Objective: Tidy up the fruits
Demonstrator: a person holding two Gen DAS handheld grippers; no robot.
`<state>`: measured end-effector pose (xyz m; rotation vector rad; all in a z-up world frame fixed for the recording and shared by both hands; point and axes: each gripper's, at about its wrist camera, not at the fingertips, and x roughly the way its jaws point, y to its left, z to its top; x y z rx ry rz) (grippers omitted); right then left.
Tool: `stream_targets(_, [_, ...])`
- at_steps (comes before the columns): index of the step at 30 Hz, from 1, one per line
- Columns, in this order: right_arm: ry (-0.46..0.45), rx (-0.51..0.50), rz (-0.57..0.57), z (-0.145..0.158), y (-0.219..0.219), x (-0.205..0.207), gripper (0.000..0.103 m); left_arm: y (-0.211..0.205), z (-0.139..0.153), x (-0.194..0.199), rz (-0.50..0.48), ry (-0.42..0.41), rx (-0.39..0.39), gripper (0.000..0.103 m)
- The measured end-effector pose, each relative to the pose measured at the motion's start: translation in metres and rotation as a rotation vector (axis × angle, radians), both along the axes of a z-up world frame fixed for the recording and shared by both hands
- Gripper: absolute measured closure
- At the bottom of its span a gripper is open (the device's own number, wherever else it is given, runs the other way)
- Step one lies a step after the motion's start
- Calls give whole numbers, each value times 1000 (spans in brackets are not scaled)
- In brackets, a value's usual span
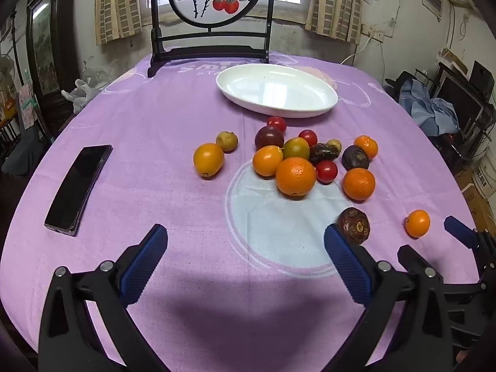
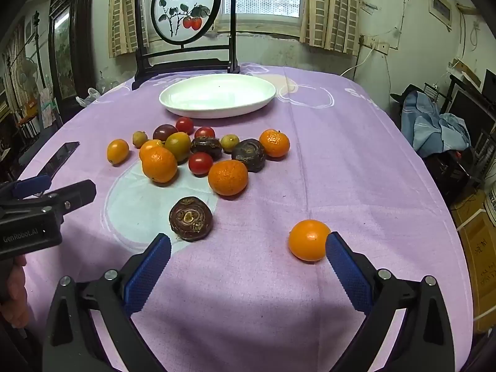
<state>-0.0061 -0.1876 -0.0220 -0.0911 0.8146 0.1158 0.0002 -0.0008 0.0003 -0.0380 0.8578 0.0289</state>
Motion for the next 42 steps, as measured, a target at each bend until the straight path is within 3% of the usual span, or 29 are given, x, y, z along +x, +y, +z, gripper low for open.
stream_targets(2, [-2,4,2,1,0,0,3,-2,0,0,0,-6,13,4])
stream_targets(3, [-4,7,3,2,-1,0,3,5,-1,-2,3,-5,-27,4])
stream_targets(10, [-6,-1,5,-1,2,-2,3,-3,1,1,8,3,5,4])
stream_targets(42, [-8,-6,11,2,4,-2,3,-2,6,-2,2,4,-9,4])
